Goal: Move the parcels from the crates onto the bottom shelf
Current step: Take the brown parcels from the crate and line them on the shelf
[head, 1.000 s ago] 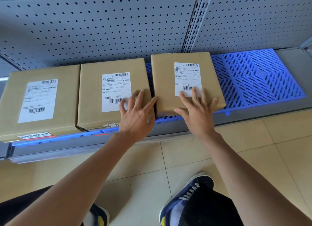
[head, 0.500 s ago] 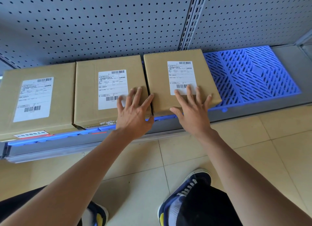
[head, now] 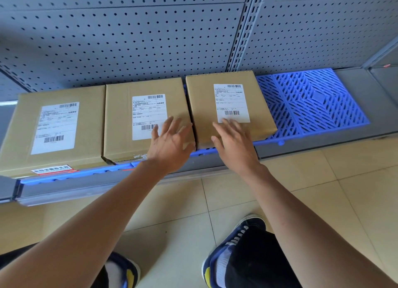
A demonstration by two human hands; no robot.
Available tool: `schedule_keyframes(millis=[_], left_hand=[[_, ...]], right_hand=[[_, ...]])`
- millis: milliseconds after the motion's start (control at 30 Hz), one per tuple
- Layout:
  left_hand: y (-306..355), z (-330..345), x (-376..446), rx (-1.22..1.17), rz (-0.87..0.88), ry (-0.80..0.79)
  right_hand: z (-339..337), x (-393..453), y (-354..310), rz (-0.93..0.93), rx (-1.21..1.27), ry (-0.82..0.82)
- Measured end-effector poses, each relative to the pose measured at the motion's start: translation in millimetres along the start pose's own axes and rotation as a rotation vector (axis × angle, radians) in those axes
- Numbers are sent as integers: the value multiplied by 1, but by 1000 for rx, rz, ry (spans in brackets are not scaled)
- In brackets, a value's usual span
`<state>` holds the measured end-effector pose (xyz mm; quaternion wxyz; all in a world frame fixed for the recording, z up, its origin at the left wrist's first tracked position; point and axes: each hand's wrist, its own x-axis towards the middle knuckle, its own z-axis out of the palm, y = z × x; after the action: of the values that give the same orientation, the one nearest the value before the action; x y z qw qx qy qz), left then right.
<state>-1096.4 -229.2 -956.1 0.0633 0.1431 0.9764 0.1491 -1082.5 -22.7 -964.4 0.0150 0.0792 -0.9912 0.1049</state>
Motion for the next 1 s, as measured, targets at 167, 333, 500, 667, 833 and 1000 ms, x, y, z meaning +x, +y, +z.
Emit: schedule_keyframes(millis=[167,333,500,667,833,1000], left_hand=[[-15,-27,-27,22,-35,31],[-47,-67,-71,-6,-98,70],[-88,-117,-125,-30,-184,140],[-142,-160,-189,-38,-309,192],[-191,-208,-256,-17,-446,270],[-235,-254,-318,11,-613,347]], right_hand=[[-18,-5,-34,-46,41,16],[-44,-5,-90,-95,66,1],[-68,-3,-173,-212,93,1],[-84,-2,-268,-305,105,-69],[-92,-6,-360,-422,159,-144],[-88,-5,-444,-565,209,-193]])
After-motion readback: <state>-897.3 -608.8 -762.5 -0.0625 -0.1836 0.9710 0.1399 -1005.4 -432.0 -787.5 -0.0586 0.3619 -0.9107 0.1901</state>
